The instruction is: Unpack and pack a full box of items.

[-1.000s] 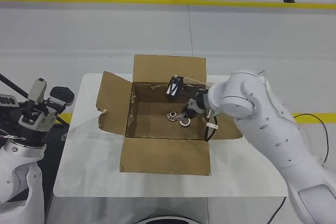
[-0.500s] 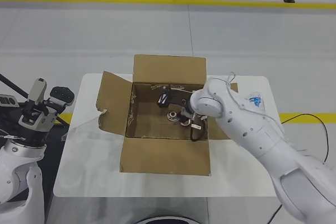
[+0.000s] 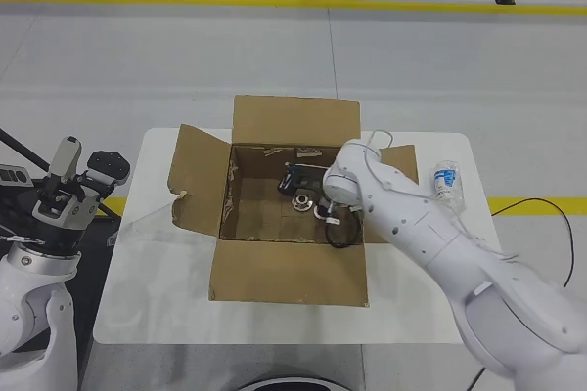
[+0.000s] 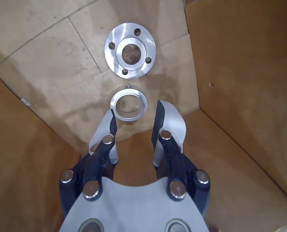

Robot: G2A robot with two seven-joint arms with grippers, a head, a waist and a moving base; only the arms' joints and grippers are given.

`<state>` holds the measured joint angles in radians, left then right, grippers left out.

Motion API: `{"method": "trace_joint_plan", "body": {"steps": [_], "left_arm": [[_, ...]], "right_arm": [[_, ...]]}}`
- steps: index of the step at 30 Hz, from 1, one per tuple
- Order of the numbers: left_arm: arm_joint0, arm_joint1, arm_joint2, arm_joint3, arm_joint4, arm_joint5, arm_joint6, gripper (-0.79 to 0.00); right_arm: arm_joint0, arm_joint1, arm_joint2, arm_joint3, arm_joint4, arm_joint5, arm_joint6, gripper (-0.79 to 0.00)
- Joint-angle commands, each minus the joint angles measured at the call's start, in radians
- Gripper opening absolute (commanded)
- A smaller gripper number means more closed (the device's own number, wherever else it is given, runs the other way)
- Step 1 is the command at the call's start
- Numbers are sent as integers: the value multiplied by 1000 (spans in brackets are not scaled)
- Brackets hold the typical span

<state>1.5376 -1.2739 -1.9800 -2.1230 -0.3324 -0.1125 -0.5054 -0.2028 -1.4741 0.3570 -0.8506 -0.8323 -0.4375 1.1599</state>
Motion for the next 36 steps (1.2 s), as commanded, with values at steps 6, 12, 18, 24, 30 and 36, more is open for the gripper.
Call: {"method": "trace_joint_plan", "body": {"steps": [6,12,18,24,30,36], "left_arm": [[0,0,0,0,0,0,0,0],[0,0,0,0,0,0,0,0],[0,0,0,0,0,0,0,0],[0,0,0,0,0,0,0,0],[0,0,0,0,0,0,0,0],[0,0,0,0,0,0,0,0]], "right_arm": [[10,-48,-18,105,-18,8,-44,-446],[16,-81,-25,174,-28,-1,-62,-489],[21,-108,-27,230,-32,-17,-76,-511],[24,-129,-27,276,-36,-34,-83,-613],[30,-150,-24,320,-36,-56,-82,-634],[35,-169,-19,361,-33,-72,-75,-773]]}}
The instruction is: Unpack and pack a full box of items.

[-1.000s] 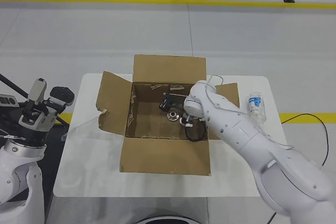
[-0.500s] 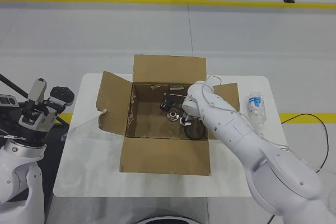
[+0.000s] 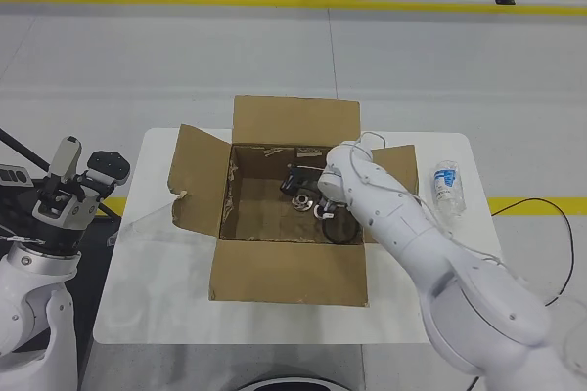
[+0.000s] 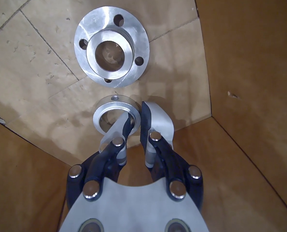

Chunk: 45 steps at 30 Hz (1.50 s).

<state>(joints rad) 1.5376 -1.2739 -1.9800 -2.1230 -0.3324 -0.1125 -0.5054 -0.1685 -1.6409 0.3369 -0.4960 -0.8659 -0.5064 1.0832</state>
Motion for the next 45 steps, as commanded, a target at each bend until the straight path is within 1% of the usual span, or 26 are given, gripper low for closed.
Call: {"method": "trace_joint_plan", "body": {"steps": [1,9,15,20,24,27,29,32,35,39,43,45], "left_arm": [[0,0,0,0,0,0,0,0],[0,0,0,0,0,0,0,0],[0,0,0,0,0,0,0,0],[0,0,0,0,0,0,0,0],[0,0,0,0,0,0,0,0],[0,0,0,0,0,0,0,0],[0,0,0,0,0,0,0,0],[0,0,0,0,0,0,0,0],[0,0,0,0,0,0,0,0],[0,0,0,0,0,0,0,0],[0,0,0,0,0,0,0,0],[0,0,0,0,0,0,0,0]], "right_arm": [[2,-6,1,12,1,-6,3,-785],[28,-22,18,37,8,-40,-22,-785],[66,-9,57,-12,28,-75,-47,-785],[76,33,111,-141,34,-101,-55,-785],[43,96,185,-321,24,-88,-34,-785],[-20,159,269,-510,5,-68,28,-785],[-87,205,344,-664,-13,-51,74,-785],[-217,270,479,-906,-41,-36,134,-785],[-354,321,619,-1122,-71,-27,167,-785],[-515,367,790,-1336,-144,12,204,-785],[-653,399,963,-1490,-213,87,248,-785],[-720,411,1047,-1552,-224,115,265,-785]]}}
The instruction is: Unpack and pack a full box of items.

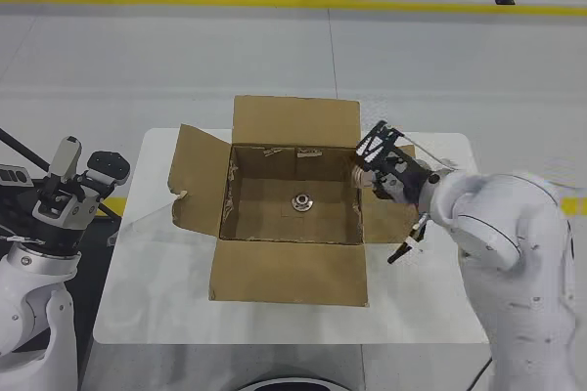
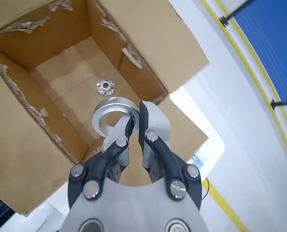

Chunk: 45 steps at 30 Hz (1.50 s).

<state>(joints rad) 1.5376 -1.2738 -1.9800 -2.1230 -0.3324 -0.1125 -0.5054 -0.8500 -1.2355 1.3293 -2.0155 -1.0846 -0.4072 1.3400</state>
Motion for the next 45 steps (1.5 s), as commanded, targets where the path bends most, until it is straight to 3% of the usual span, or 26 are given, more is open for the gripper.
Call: {"method": "trace_joint_plan", "body": {"steps": [1,8,17,24,45], "left_arm": [[0,0,0,0,0,0,0,0],[0,0,0,0,0,0,0,0],[0,0,0,0,0,0,0,0],[0,0,0,0,0,0,0,0],[0,0,0,0,0,0,0,0]], "right_arm": [[-70,11,97,-57,-14,33,18,-785],[-248,35,326,-101,-36,130,67,-785],[-338,52,448,59,-29,223,122,-785],[-296,66,466,296,12,220,129,-785],[-154,82,344,612,-74,327,49,-779]]}}
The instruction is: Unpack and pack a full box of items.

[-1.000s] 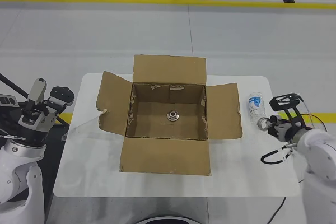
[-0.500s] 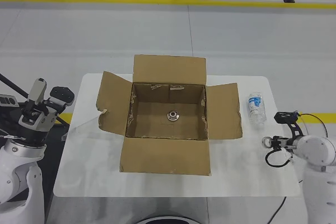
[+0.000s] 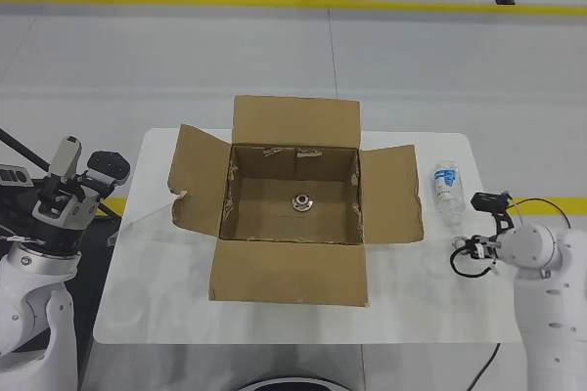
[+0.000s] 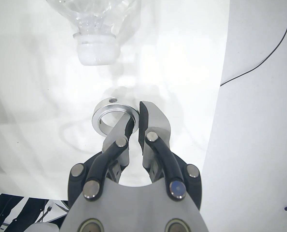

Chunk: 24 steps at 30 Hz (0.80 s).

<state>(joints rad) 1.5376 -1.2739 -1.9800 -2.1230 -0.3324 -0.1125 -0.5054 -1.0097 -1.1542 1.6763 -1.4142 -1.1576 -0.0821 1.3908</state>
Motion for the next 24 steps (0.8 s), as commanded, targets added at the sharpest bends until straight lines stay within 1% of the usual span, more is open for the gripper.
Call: {"method": "trace_joint_plan", "body": {"steps": [1,2,3,4,5,6,8,11,12,13,15,17,18,21,22,23,24], "left_arm": [[0,0,0,0,0,0,0,0],[0,0,0,0,0,0,0,0],[0,0,0,0,0,0,0,0],[0,0,0,0,0,0,0,0],[0,0,0,0,0,0,0,0],[0,0,0,0,0,0,0,0],[0,0,0,0,0,0,0,0],[0,0,0,0,0,0,0,0],[0,0,0,0,0,0,0,0],[0,0,0,0,0,0,0,0],[0,0,0,0,0,0,0,0],[0,0,0,0,0,0,0,0],[0,0,0,0,0,0,0,0],[0,0,0,0,0,0,0,0],[0,0,0,0,0,0,0,0],[0,0,0,0,0,0,0,0],[0,0,0,0,0,0,0,0]], "right_arm": [[12,1,-7,21,-1,3,-4,-754],[17,2,-12,32,-4,3,-3,-714],[22,3,-15,40,-4,3,-4,-656],[27,4,-18,48,-3,4,-5,-625],[30,4,-21,54,-1,3,-7,-616],[33,5,-23,58,0,2,-8,-579],[37,7,-26,64,4,1,-10,-566],[40,10,-28,68,10,-2,-15,-523],[41,11,-27,66,13,-4,-17,-523],[41,13,-26,62,15,-6,-16,-496],[39,16,-19,39,16,-3,-18,-477],[32,20,-10,-5,9,3,-13,-425],[26,22,-5,-31,5,7,-11,-425],[10,28,12,-161,-11,15,15,-142],[3,30,17,-211,-13,17,24,-111],[0,32,20,-270,-14,16,32,0],[-5,33,20,-331,-5,15,38,0]]}}
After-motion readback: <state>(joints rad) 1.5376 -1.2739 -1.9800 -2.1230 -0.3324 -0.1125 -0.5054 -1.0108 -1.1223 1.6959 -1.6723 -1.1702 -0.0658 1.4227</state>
